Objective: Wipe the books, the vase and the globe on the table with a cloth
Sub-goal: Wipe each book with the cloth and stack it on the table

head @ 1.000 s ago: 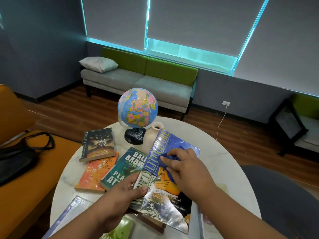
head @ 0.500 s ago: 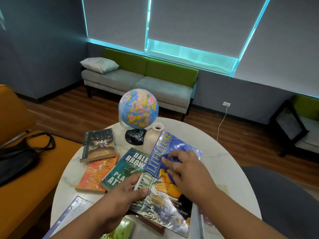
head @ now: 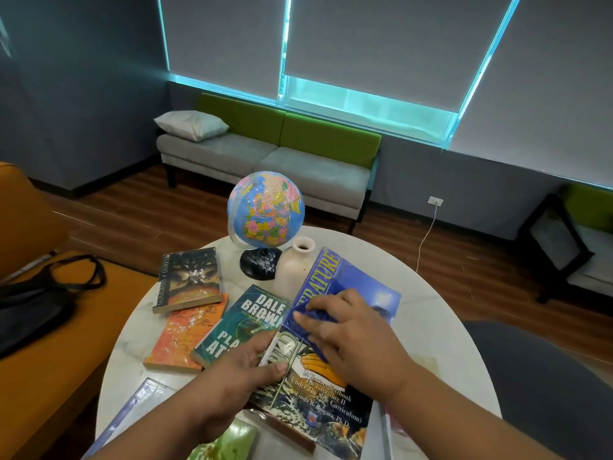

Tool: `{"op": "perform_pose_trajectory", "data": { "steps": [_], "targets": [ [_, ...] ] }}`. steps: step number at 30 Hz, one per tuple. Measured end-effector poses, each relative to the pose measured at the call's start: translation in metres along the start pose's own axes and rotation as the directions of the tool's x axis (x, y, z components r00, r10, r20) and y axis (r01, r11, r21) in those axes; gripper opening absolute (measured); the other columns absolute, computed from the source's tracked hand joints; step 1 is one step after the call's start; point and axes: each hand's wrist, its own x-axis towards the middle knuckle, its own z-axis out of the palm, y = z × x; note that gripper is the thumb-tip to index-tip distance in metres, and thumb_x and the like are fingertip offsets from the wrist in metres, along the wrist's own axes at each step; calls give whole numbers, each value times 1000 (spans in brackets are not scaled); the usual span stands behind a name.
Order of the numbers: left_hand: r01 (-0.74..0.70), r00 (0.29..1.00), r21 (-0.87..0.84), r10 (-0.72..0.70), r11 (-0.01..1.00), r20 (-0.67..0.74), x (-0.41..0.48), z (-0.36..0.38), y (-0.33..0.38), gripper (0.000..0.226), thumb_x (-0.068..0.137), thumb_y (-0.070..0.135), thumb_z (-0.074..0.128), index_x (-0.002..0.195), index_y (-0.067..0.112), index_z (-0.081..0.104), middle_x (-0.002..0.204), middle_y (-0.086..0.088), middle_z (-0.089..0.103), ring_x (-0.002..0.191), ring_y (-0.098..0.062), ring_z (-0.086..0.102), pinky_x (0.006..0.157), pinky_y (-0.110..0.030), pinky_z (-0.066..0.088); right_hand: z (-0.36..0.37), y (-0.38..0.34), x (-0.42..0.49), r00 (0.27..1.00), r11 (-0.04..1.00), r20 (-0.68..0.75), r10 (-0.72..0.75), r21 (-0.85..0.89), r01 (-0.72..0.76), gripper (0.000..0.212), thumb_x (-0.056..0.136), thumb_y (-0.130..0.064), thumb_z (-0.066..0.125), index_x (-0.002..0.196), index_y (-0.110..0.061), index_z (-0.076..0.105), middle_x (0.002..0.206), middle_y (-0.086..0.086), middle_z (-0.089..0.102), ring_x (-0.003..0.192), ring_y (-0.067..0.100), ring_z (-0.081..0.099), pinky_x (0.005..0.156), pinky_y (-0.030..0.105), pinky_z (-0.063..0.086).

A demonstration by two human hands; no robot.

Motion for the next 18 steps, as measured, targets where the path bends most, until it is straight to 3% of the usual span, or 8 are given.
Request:
{"op": "perform_pose_trajectory", "data": {
  "steps": [2, 5, 7, 10, 13, 15, 18],
  "targets": [
    [-8, 1000, -3, 9, 1000, 26, -1, 1, 0, 40, 89, 1, 60, 126, 15, 57, 121, -12, 67, 111, -31, 64, 94, -42, 51, -1, 9, 3, 1000, 1000, -12, 17, 14, -17, 34, 91, -37, 47, 117, -31, 68, 115, -7, 62, 88, 22, 54, 68, 30, 52],
    [-8, 1000, -10, 8, 1000, 0, -3, 3, 4, 36, 89, 0, 57, 122, 15, 59, 115, -9, 70, 104, -28, 67, 84, -35, 55, -3, 27, 9, 969, 973, -103, 226, -16, -229, 31, 91, -33, 55, 119, -31, 67, 115, -5, 61, 91, 22, 52, 66, 38, 56],
    [-8, 1000, 1, 8, 1000, 8, -1, 3, 3, 38, 89, 0, 55, 123, 16, 58, 114, -9, 71, 101, -27, 68, 81, -36, 55, -4, 26, 12, 950, 957, -125, 287, -10, -291, 32, 88, -31, 60, 119, -30, 67, 115, -5, 61, 90, 23, 52, 66, 38, 56],
    [-8, 1000, -3, 8, 1000, -14, 0, 3, 2, 39, 88, -2, 57, 123, 14, 59, 109, -8, 72, 89, -20, 70, 66, -26, 56, 1, 4, 8, 994, 996, -71, 84, 0, -85, 32, 89, -34, 53, 117, -29, 68, 113, -5, 63, 86, 24, 54, 62, 35, 53],
    [-13, 1000, -8, 13, 1000, 2, 0, 3, 2, 42, 84, 3, 68, 123, 14, 59, 113, -12, 70, 94, -21, 69, 69, -23, 54, 2, -7, 5, 998, 997, 14, -64, 39, 64, 32, 90, -34, 51, 117, -29, 68, 114, -6, 61, 83, 24, 54, 61, 31, 51],
    [-11, 1000, -17, 11, 1000, 16, 0, -1, 1, 42, 81, 6, 70, 121, 16, 60, 114, -10, 70, 98, -23, 69, 71, -25, 56, 0, 4, 9, 1000, 1000, -26, 6, 17, -5, 33, 90, -35, 49, 116, -30, 69, 113, -6, 63, 84, 24, 55, 61, 32, 52],
    [-8, 1000, 9, 8, 1000, 21, -1, -2, 2, 35, 89, 1, 63, 120, 18, 59, 112, -3, 72, 101, -20, 69, 73, -23, 56, -3, 25, 16, 944, 952, -124, 306, 45, -302, 30, 91, -30, 56, 119, -30, 67, 117, -4, 60, 95, 24, 52, 70, 40, 55]
  ]
}}
